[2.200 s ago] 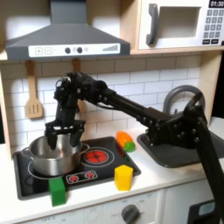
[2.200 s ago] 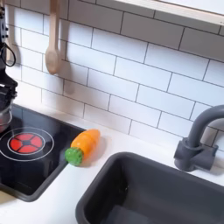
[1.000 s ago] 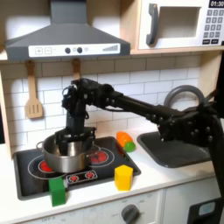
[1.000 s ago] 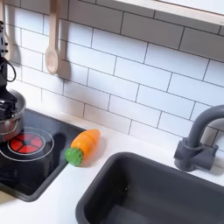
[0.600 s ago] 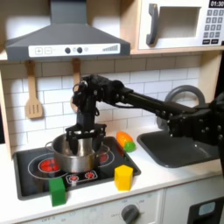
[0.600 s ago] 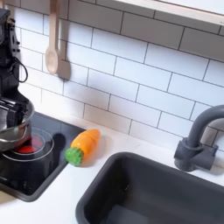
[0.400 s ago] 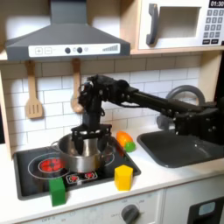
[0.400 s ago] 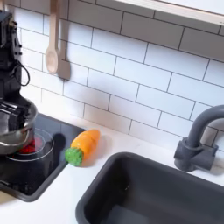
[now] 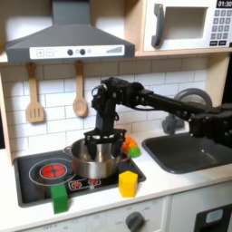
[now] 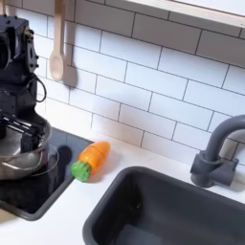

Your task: Slide pot right

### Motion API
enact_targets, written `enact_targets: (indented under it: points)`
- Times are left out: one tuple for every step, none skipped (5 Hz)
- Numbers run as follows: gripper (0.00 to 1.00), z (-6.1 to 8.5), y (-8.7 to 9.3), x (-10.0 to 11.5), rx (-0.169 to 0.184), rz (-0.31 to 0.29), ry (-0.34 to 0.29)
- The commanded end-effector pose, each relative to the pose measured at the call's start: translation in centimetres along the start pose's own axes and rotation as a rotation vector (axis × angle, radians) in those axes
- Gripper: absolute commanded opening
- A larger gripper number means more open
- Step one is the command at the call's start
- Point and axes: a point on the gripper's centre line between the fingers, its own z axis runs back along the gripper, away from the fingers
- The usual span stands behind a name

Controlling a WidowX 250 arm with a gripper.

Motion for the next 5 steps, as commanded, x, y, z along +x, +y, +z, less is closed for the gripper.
enact_targets:
  points:
    - [1.00,0.2,-1.6,-0.4,-0.009,-0.038,0.005]
    - [1.00,0.5,-1.8,-0.5,-0.002,-0.037,-0.005]
    - [1.00,1.2,-2.0,-0.6,-0.003,-0.025,-0.026]
    - [1.00,3.2,-2.1,-0.8,-0.001,-0.018,-0.077]
    - [1.00,4.9,-2.3,-1.7,-0.022,0.015,-0.112]
